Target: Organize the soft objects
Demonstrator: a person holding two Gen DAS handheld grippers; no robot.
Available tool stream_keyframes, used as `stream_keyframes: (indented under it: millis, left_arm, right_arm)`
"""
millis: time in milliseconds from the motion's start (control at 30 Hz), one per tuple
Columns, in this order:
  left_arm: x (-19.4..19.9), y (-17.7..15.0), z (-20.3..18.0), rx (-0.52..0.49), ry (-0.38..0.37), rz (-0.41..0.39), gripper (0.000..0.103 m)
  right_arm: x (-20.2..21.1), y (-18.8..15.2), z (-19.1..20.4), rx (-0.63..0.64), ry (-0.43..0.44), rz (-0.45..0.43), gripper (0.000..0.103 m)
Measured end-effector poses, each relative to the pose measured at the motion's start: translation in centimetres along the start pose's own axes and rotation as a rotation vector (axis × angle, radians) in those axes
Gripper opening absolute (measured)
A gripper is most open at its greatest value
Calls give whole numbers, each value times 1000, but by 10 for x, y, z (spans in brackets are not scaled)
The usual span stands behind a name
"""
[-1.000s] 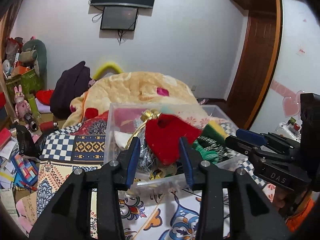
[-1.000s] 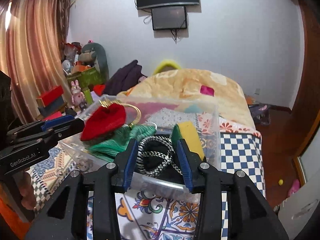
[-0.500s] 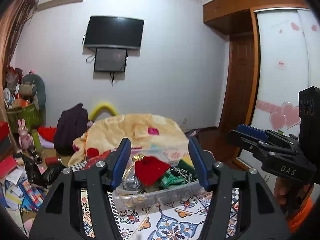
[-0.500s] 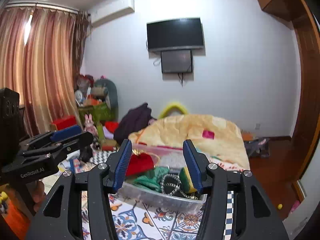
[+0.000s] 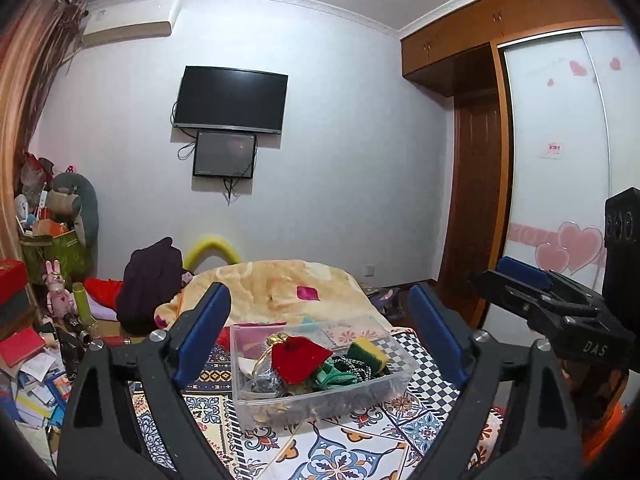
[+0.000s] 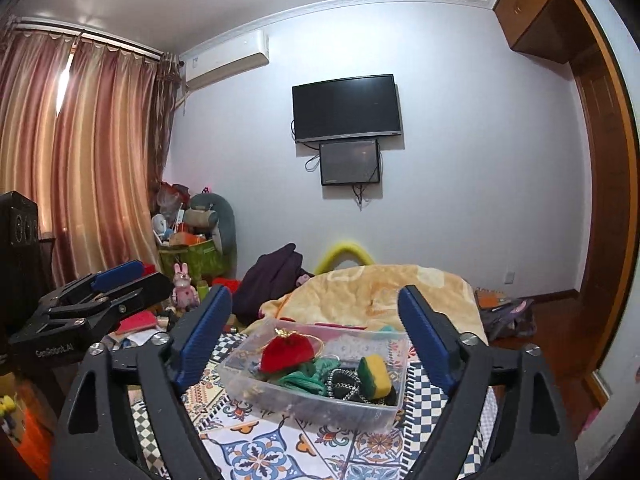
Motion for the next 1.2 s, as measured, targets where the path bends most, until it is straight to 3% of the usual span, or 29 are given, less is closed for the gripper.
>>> stream_keyframes:
  millis: [100, 333, 1200]
  left_arm:
    - [2, -1, -1, -1, 2, -1, 101]
    - [3, -6, -2, -2, 10, 6, 102]
    - [5, -10, -3, -10, 12, 15, 102]
  right_arm:
    - [2, -3, 3, 4, 0, -1, 91]
    - [7, -3, 6, 12, -6, -20, 102]
    - [8, -6, 1, -3, -10, -17, 103]
Point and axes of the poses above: each gripper's, at about its wrist camera, not at the fingertips, and x roughly against the way its jaws point, z to its left, y to its top, the point moved 8 cm from there along -x, roughly the way its jaws point, and after that the axes turned 9 degrees about -z, right-handed, at the moved point
